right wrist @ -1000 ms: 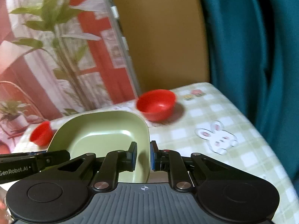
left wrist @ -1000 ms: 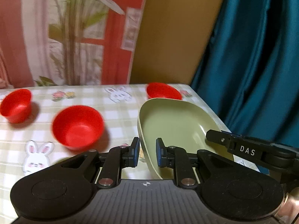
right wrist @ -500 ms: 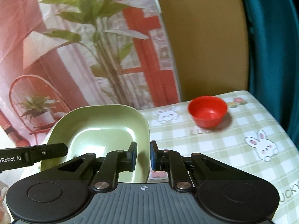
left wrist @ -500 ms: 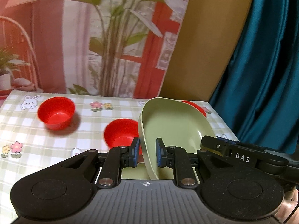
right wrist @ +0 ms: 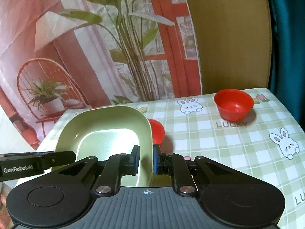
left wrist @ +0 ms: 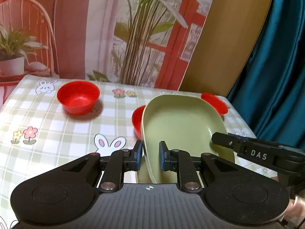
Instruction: Organize plates and bowls
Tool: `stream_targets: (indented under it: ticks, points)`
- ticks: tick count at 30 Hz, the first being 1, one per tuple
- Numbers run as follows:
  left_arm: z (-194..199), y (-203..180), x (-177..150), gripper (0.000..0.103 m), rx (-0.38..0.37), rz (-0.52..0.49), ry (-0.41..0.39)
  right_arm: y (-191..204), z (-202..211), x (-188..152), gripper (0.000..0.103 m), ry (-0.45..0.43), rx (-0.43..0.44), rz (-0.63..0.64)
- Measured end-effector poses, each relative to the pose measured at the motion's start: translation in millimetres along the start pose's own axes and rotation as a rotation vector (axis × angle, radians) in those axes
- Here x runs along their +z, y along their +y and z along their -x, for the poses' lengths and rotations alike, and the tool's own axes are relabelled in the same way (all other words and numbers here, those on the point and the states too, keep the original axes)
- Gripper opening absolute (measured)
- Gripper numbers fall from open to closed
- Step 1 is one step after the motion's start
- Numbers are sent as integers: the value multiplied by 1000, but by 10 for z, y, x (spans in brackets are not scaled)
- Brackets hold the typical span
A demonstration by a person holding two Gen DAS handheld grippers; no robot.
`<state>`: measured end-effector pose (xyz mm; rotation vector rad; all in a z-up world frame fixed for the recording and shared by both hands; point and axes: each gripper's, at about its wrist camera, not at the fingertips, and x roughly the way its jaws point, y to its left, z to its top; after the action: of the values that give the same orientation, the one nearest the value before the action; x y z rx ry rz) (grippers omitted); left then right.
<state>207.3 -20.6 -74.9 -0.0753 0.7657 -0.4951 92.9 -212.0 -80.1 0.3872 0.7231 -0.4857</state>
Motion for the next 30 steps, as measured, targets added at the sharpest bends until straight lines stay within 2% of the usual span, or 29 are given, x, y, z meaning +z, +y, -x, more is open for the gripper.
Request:
stream_targets:
  ticks: [15, 30]
  points:
    - [-270, -7, -298, 20, 40, 10, 79, -145, -184, -312, 14, 75, -10, -14]
    - [-419, -67, -370, 20, 61, -15, 117, -302, -324, -450, 14, 130, -11, -52]
